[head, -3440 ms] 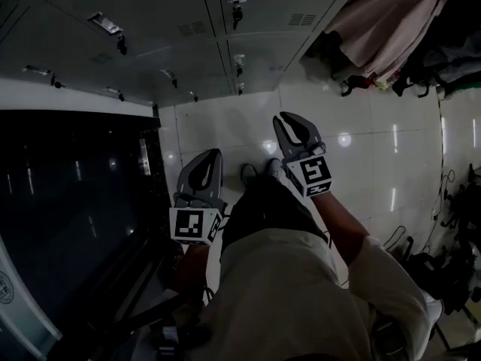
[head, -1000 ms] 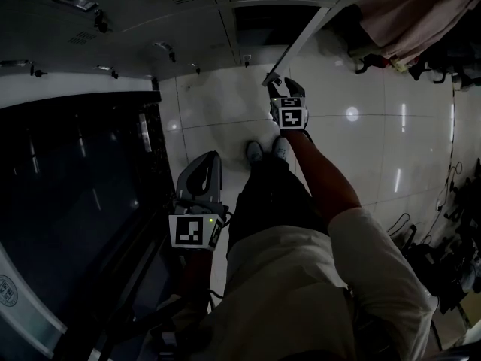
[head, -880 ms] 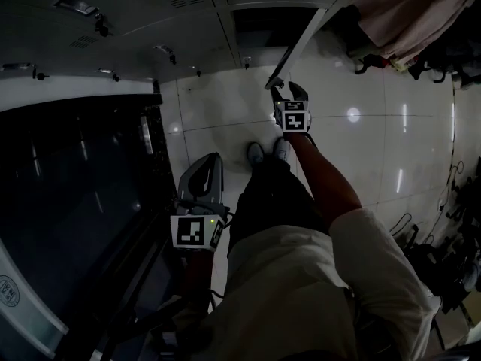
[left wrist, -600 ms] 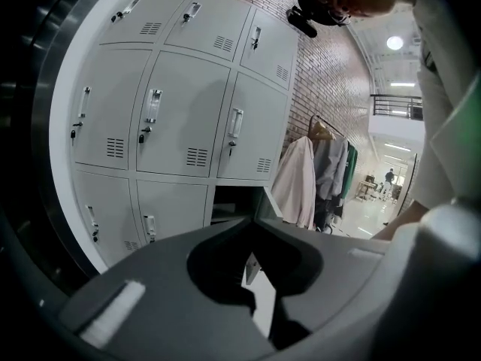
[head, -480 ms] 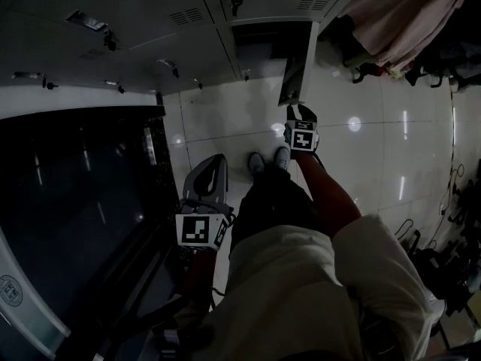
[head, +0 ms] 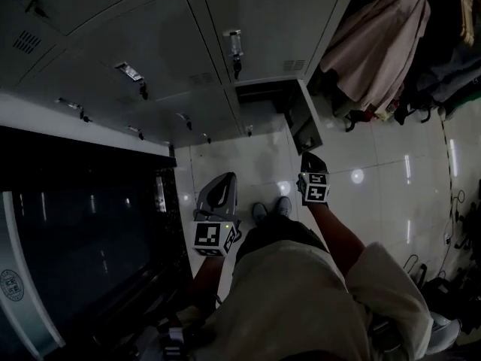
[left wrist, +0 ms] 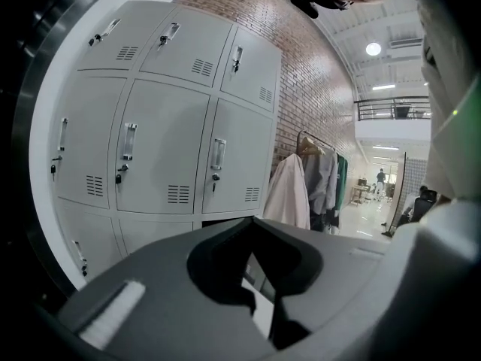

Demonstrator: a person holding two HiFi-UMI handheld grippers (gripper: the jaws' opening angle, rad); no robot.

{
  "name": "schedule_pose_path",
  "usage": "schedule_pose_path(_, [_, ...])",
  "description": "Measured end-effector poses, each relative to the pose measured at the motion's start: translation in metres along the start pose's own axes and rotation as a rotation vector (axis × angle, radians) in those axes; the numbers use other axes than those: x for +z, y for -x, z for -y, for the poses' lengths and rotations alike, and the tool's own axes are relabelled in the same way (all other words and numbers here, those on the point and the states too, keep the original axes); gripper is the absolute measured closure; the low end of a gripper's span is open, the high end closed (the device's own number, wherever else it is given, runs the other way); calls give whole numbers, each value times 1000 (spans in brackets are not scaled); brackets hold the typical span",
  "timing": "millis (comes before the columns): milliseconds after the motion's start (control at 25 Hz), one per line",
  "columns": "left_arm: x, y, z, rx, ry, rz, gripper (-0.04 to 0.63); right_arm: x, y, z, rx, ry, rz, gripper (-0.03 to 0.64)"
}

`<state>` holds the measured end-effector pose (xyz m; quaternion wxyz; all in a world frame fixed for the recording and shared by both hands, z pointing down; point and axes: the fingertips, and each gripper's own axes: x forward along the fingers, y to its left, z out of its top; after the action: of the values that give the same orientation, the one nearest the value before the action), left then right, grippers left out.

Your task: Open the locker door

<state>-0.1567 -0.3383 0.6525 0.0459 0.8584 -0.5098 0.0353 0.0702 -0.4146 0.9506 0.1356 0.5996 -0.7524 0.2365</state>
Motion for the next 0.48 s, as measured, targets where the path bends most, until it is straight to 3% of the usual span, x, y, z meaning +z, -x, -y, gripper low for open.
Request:
schedule_pose_path(200, [50, 3, 8, -18, -25, 18, 526, 120, 105, -45, 96, -23, 222, 617])
schedule_pose_path(480, [121, 21, 27, -25, -62, 65, 526, 253, 226, -96, 228, -36, 405, 616])
